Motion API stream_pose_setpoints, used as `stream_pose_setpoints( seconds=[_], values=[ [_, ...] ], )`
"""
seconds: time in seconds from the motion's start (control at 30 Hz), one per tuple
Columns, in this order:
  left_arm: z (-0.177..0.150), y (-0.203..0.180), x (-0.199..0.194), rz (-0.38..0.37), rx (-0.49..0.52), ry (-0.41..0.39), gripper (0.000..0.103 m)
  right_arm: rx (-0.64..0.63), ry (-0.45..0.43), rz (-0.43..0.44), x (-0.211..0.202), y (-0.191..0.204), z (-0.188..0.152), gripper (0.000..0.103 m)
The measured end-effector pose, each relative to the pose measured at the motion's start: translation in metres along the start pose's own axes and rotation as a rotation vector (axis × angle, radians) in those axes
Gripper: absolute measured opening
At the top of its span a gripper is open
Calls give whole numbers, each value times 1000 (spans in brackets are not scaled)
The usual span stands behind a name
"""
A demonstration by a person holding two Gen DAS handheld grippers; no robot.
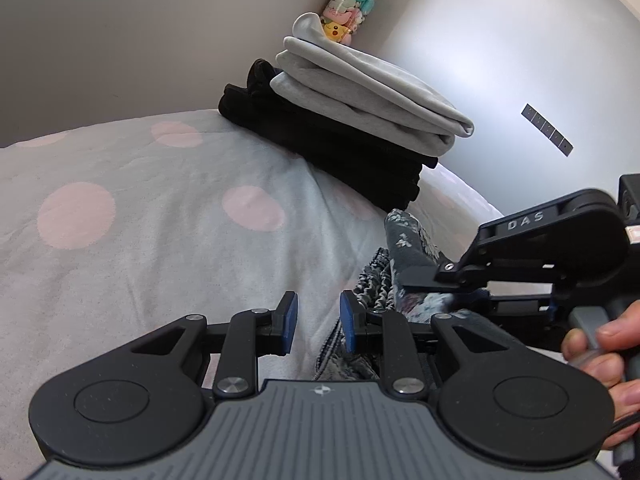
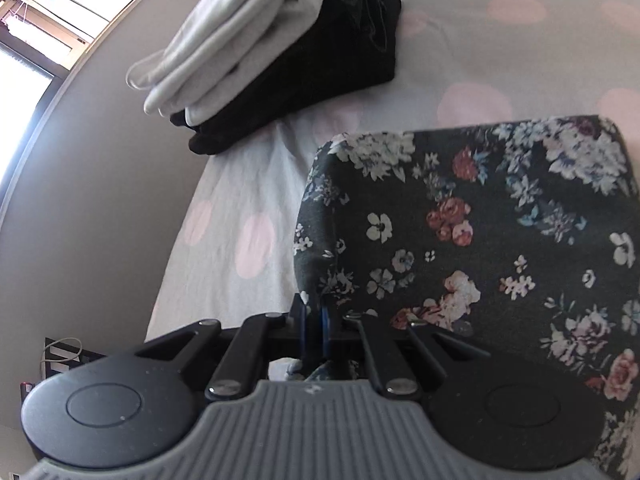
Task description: Fold clothes
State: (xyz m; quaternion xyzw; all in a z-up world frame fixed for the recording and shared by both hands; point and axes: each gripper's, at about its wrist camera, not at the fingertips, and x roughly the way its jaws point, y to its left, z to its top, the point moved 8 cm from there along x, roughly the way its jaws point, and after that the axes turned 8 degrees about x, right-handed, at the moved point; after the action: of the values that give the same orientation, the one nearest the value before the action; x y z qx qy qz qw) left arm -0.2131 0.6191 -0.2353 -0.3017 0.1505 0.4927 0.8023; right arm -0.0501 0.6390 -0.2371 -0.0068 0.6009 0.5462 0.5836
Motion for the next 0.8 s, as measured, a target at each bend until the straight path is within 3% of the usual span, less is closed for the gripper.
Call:
stream_pose_setpoints(
  seconds=[0.17, 0.33, 0.43, 0.57, 0.7, 0.8],
  values=[
    [3, 2, -3, 0, -13, -13, 26, -85, -20, 24, -17, 9, -2, 35],
    [14, -7, -25, -27, -8, -75, 31, -155, -97, 39, -69, 11, 3, 35],
    [22, -19, -43, -49, 12, -132, 34, -189, -134, 18, -101, -8, -3, 35],
    [27, -55, -60, -93, 150, -172, 31, -278, -185, -64, -136, -53, -30, 35],
    [9, -88, -48, -101, 288, -100, 21, -344, -202, -144, -147, -99, -64, 35],
    [-7, -93, -30, -38, 377, -27, 18, -414, -232, -194, -144, -117, -78, 34]
  ],
)
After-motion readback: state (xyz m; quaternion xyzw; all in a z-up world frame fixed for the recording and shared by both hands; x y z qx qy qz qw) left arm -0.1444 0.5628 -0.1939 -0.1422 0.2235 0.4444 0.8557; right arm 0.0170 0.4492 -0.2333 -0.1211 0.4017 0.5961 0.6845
